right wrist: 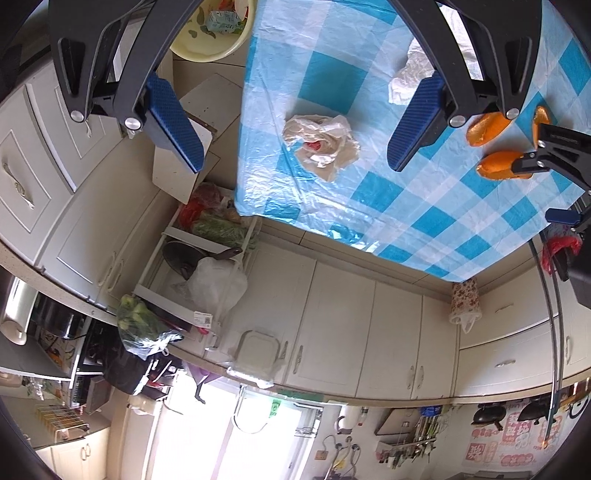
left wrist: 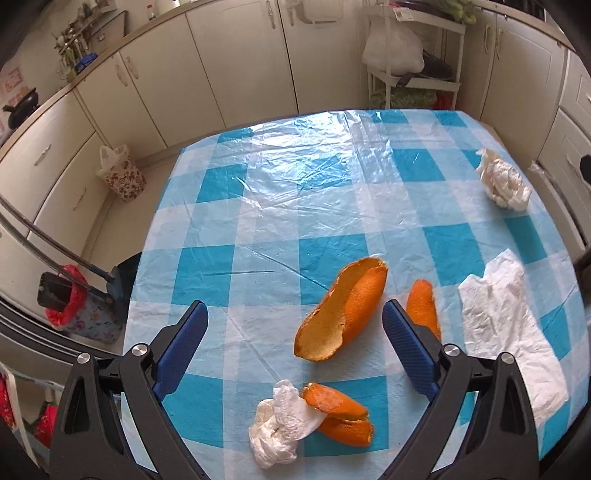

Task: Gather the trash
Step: 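Grasp a large orange peel with the left gripper and lift it, then grasp and lift the white tissue with the right gripper while the left holds the peel, then carry the orange peel and white tissue over the yellow bucket, then open both grippers over the yellow bucket to drop peel and tissue, then move both tools back over the remaining peels and tissues on the table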

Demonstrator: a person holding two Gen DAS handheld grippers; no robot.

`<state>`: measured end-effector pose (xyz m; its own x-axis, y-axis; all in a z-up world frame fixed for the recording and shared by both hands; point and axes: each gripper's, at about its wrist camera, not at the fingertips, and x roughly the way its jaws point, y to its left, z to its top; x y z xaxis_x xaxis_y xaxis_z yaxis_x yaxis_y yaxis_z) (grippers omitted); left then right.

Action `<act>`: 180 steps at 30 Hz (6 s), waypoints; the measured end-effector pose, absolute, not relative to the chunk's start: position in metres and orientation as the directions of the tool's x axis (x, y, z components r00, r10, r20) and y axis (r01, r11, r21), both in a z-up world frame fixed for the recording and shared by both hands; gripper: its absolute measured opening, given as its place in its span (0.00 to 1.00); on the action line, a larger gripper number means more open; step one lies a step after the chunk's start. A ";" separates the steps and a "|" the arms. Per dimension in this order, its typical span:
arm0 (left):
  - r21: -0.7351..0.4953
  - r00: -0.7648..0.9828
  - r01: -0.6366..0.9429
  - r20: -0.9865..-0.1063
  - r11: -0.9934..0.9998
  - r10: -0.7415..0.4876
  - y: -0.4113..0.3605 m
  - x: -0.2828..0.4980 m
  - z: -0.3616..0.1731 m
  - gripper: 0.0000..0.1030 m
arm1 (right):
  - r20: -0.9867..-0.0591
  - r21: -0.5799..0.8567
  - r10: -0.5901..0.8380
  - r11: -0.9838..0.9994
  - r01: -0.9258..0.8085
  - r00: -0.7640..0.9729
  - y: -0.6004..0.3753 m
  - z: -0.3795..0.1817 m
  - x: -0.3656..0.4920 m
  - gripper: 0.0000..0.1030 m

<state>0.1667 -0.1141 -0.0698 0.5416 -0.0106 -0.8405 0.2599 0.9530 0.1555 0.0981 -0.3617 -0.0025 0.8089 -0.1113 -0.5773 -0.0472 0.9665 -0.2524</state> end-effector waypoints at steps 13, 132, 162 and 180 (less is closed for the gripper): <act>0.175 0.486 0.426 -0.872 0.888 -0.061 -0.142 0.183 -0.096 0.45 | -0.781 -0.134 0.025 0.969 -0.207 0.623 -0.345 -0.044 0.118 0.92; -0.343 0.130 0.657 -0.826 0.671 -0.549 -0.498 0.090 -0.091 0.18 | -0.648 0.288 -0.246 0.797 0.531 0.721 -0.660 -0.032 0.026 0.72; -0.101 0.541 0.509 -0.735 0.855 -0.409 -0.355 0.062 -0.015 0.89 | -0.546 -0.007 -0.424 0.865 0.502 0.723 -0.579 0.003 0.035 0.90; -0.134 0.605 0.400 -0.704 0.906 -0.371 -0.251 0.056 0.004 0.90 | -0.501 -0.064 -0.351 0.926 0.371 0.791 -0.477 0.018 0.025 0.93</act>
<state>0.0559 -0.2508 0.0037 0.6049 -0.3714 -0.7044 0.4004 0.9065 -0.1341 0.0253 -0.4766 0.0184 0.7911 -0.3513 -0.5008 0.3712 0.9264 -0.0635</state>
